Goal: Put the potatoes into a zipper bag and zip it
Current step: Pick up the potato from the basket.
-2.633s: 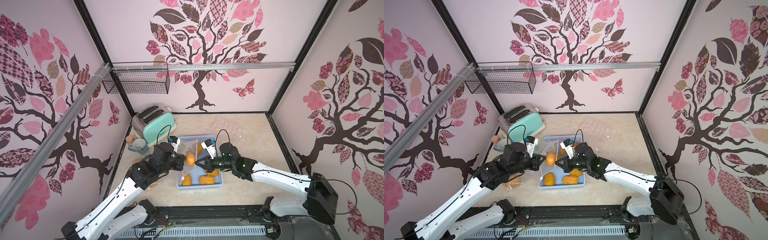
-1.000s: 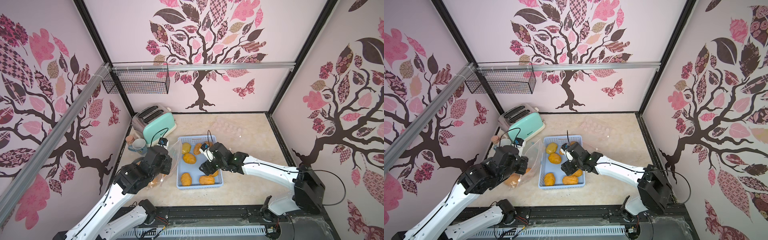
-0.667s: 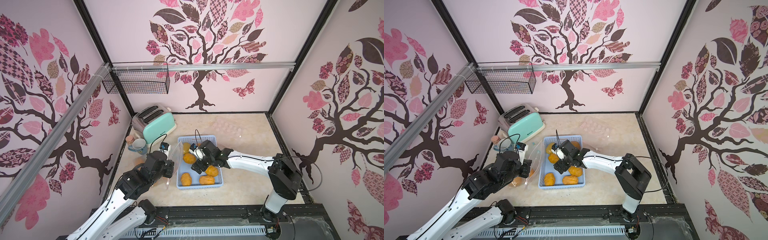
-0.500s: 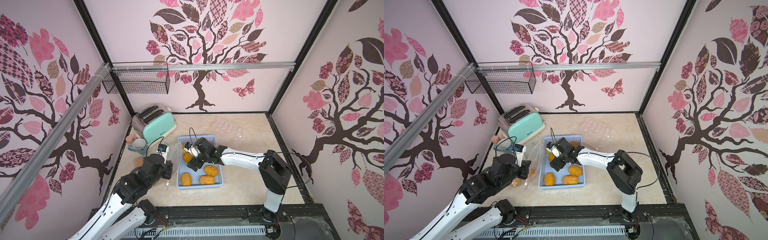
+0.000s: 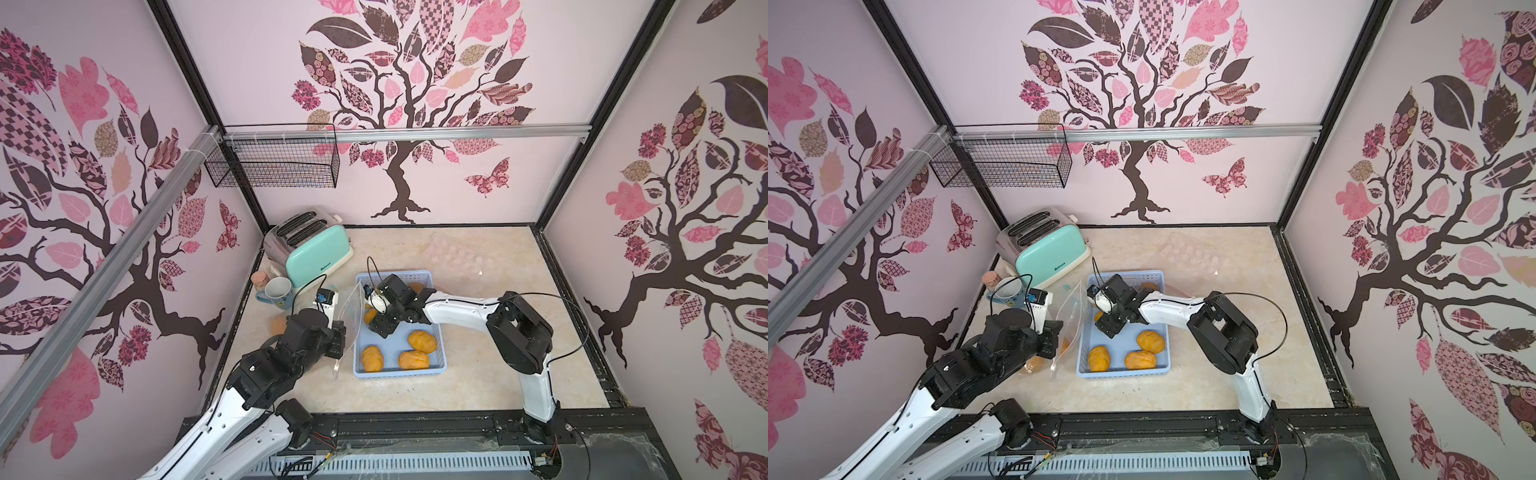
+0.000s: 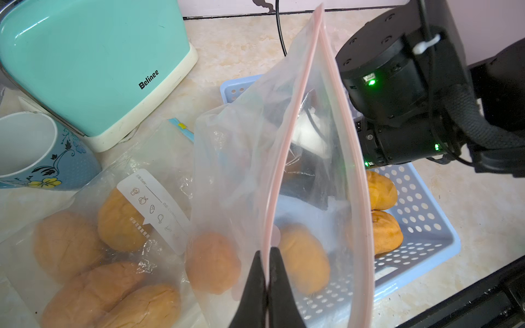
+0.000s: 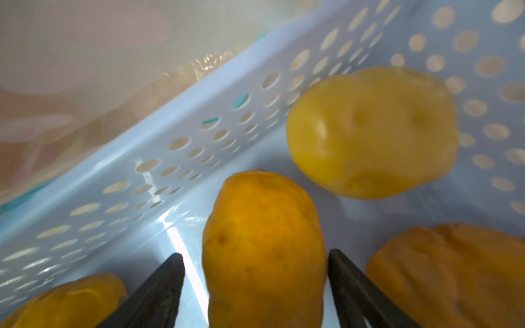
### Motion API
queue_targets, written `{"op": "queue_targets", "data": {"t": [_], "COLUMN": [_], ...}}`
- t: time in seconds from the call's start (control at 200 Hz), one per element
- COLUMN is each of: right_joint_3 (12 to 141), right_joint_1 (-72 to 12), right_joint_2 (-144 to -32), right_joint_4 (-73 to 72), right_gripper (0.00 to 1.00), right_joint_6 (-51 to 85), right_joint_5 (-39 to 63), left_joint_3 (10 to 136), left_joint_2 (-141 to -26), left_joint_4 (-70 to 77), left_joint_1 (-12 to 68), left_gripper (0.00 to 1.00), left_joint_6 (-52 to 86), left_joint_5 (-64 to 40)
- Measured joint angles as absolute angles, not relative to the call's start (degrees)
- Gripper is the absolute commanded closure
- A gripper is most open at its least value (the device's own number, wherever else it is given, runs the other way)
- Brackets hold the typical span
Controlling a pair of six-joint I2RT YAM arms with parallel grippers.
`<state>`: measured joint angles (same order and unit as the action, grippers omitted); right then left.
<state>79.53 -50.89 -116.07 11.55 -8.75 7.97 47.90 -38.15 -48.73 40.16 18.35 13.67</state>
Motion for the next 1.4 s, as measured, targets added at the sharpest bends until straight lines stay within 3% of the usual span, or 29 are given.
{"op": "queue_targets", "data": {"t": [0.5,0.93,1.396], "right_joint_3": [74.4,49.3,34.5], "right_joint_1": [-50.8,-50.8,-50.8], "right_joint_2": [-114.3,-88.5,-76.6], "right_joint_4": [7.1,-6.4,-23.0], "right_gripper": [0.43,0.47,0.51], "right_joint_6": [-5.4,6.3,10.6], "right_joint_5": [10.2,10.5,10.5], "left_joint_3": [47.8,47.2,47.2], "left_joint_2": [-39.4,-41.8,-48.3], "left_joint_4": [-48.5,-48.2,-46.4], "left_joint_1": [40.2,40.2,40.2], "left_gripper": [1.00,1.00,1.00], "left_joint_6": [18.3,18.2,18.2], "left_joint_5": [13.0,11.3,7.6]}}
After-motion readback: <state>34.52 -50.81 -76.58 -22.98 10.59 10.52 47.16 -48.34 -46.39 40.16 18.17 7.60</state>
